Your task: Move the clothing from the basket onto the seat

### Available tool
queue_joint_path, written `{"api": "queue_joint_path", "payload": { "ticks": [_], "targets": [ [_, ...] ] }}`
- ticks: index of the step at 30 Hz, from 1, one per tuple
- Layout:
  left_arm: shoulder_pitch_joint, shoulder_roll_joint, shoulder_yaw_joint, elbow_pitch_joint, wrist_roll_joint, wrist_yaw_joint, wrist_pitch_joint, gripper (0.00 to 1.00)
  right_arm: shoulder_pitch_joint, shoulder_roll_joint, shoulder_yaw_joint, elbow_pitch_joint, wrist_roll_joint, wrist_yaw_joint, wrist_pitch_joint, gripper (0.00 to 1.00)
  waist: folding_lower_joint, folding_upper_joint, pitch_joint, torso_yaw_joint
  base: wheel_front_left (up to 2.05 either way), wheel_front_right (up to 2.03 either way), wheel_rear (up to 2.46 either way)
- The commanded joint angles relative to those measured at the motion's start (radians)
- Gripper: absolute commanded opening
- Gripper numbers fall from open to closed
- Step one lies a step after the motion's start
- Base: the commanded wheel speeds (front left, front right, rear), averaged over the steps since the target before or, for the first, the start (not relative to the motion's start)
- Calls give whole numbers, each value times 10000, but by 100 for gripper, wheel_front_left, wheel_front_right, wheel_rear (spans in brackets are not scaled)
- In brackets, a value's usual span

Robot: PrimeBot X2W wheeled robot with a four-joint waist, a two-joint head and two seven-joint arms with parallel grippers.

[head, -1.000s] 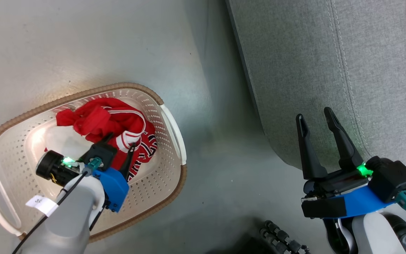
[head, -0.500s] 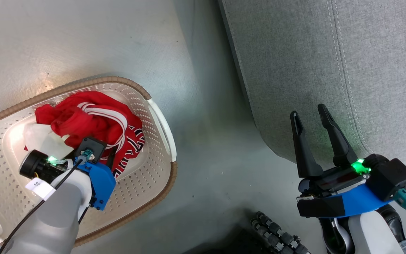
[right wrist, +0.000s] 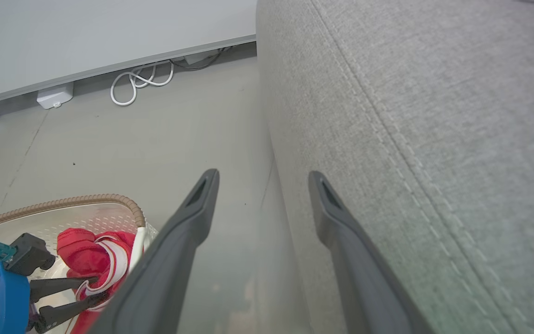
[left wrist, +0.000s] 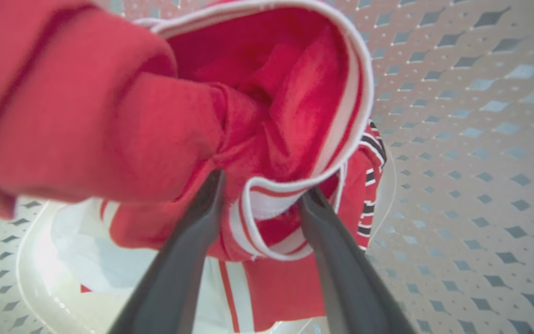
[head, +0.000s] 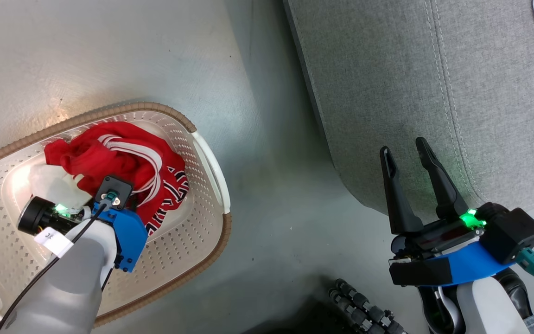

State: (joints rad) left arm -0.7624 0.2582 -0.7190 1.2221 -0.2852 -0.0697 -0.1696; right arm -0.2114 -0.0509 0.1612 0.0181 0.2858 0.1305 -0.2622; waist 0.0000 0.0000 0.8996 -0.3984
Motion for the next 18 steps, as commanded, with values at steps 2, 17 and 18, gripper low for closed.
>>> {"api": "queue_joint_path", "payload": {
  "ticks": [2, 17, 18],
  "targets": [
    [-163, 9, 0, 61, -36, 33, -63, 0, -132, 8, 11, 28, -22, 5, -40, 100, 0, 0, -25, 3, 0, 0, 0],
    [-274, -207, -186, 295, -293, -157, -147, 0, -134, 8, -73, 1, -178, 5, -40, 100, 0, 0, -206, 145, 0, 0, 0],
    [-262, -213, -194, 309, -311, -169, -152, 0, -139, 8, -78, 14, -187, 5, -40, 100, 0, 0, -218, 154, 0, 0, 0]
  ]
}}
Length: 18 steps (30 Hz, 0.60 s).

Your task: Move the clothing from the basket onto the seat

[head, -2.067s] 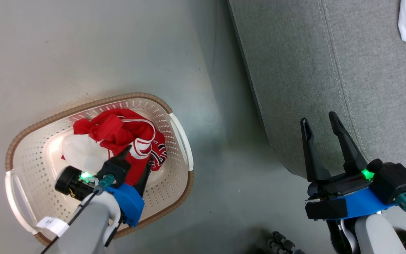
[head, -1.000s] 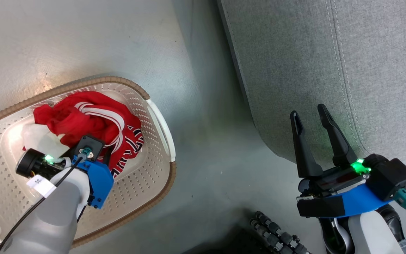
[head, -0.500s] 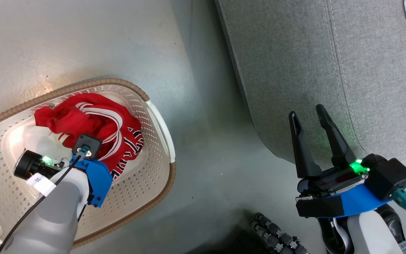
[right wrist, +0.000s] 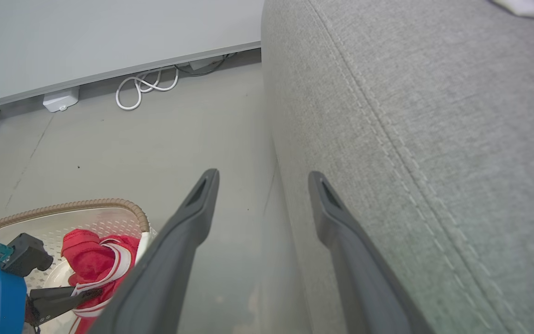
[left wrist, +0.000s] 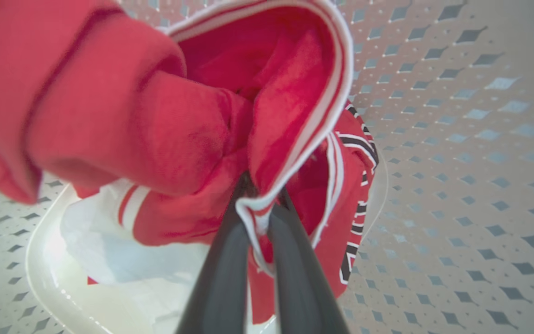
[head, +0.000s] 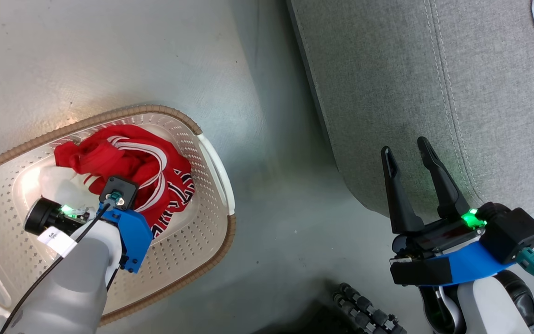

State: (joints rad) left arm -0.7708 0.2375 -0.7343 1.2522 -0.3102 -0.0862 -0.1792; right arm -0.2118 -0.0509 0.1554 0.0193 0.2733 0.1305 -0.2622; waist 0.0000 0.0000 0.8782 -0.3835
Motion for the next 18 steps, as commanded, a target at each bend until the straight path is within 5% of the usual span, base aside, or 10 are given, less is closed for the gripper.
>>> {"api": "queue_joint_path", "payload": {
  "ticks": [1, 18],
  "targets": [
    [-157, -15, -48, 25, -68, -4, -64, 0, -141, 8, -23, 13, -67, 5, -40, 100, 0, 0, -20, 13, 0, 0, 0],
    [363, -625, -248, 92, -403, -266, -577, 0, -40, 9, -258, 301, -467, 5, -40, 100, 0, 0, -1547, 763, 0, 0, 0]
  ]
}}
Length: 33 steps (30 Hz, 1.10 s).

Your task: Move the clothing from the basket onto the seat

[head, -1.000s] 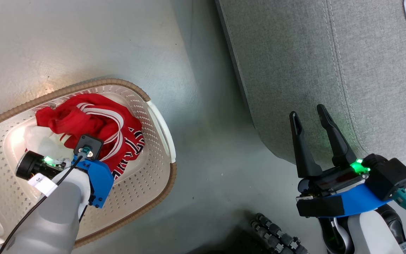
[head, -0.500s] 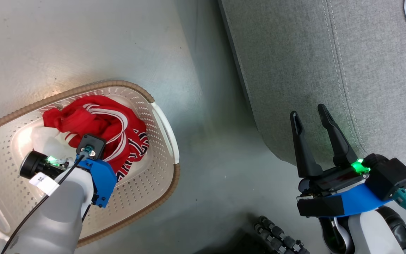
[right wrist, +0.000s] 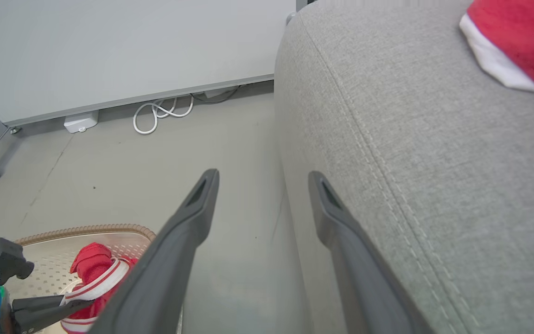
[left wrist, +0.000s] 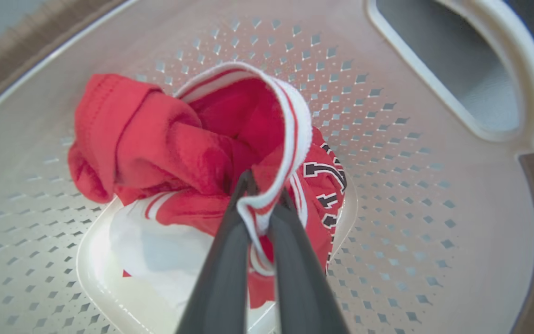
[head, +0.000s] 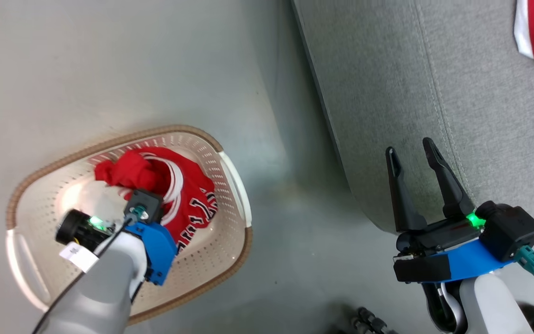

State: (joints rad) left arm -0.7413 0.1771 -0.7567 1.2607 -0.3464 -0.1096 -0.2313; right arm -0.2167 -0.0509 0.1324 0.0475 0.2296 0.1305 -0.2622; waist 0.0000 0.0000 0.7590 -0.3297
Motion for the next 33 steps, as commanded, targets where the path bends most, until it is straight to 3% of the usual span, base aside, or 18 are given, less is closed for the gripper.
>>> {"api": "queue_joint_path", "payload": {
  "ticks": [1, 16, 33],
  "targets": [
    [106, -98, -38, -6, -58, -50, -100, 0, 43, 9, -45, 50, -86, 5, -38, 100, 0, 0, -511, 290, 0, 0, 0],
    [1158, -1022, -562, -831, -416, -233, -341, 0, 818, 4, -344, 700, -844, 5, -29, 100, 0, 0, -3310, 1534, 0, 0, 0],
    [2086, -1210, -1243, -2679, -957, -205, -350, 0, 1881, 2, -436, 1049, -1189, 5, 555, 100, 0, 0, -5894, 2889, 0, 0, 0]
  ]
}}
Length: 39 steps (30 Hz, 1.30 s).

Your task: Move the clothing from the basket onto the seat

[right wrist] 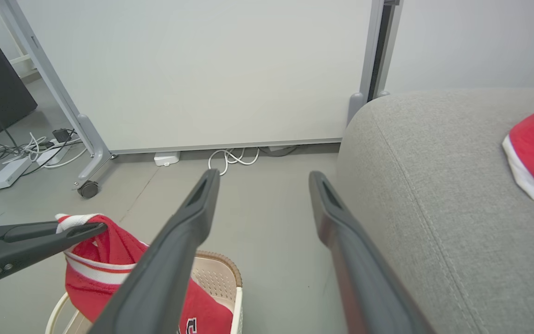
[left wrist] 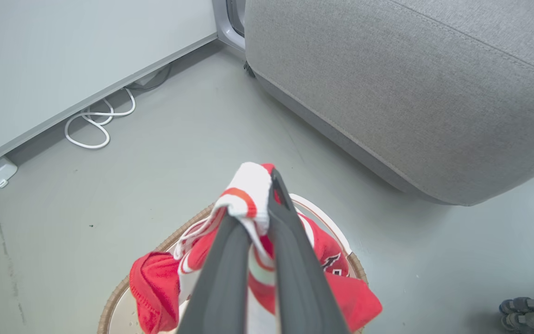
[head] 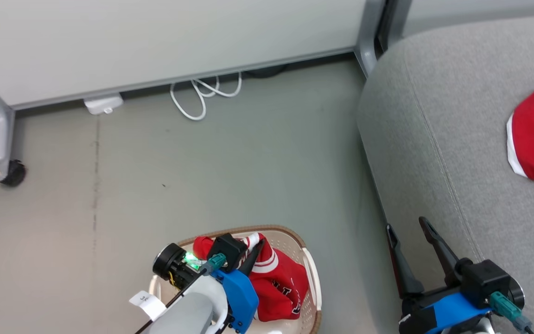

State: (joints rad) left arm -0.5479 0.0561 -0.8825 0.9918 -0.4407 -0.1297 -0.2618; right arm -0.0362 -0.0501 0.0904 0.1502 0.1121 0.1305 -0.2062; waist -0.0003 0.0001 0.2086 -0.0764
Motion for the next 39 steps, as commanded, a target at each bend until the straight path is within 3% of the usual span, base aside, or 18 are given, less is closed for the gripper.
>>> {"api": "queue_joint_path", "payload": {
  "ticks": [1, 14, 26, 39],
  "targets": [
    [179, -7, -12, -82, -28, -4, -45, 0, 150, -5, -10, 28, -24, 5, 23, 100, 3, -1, -515, 427, 0, 0, 0],
    [-290, -54, -455, -1397, -189, -5, -45, 0, 879, -5, 60, 69, 137, 5, 329, 100, 3, -1, -1788, 1148, 0, 0, 0],
    [-1140, -56, -1048, -2516, -1099, -3, -47, 0, 1131, -5, 93, -116, 125, 5, 521, 100, 3, -1, -2159, 1347, 0, 0, 0],
    [-2374, -57, -1962, -3383, -2421, 503, 240, 0, 1258, -5, 199, -178, 113, 5, 600, 100, 3, -1, -2248, 1529, 0, 0, 0]
  ]
}}
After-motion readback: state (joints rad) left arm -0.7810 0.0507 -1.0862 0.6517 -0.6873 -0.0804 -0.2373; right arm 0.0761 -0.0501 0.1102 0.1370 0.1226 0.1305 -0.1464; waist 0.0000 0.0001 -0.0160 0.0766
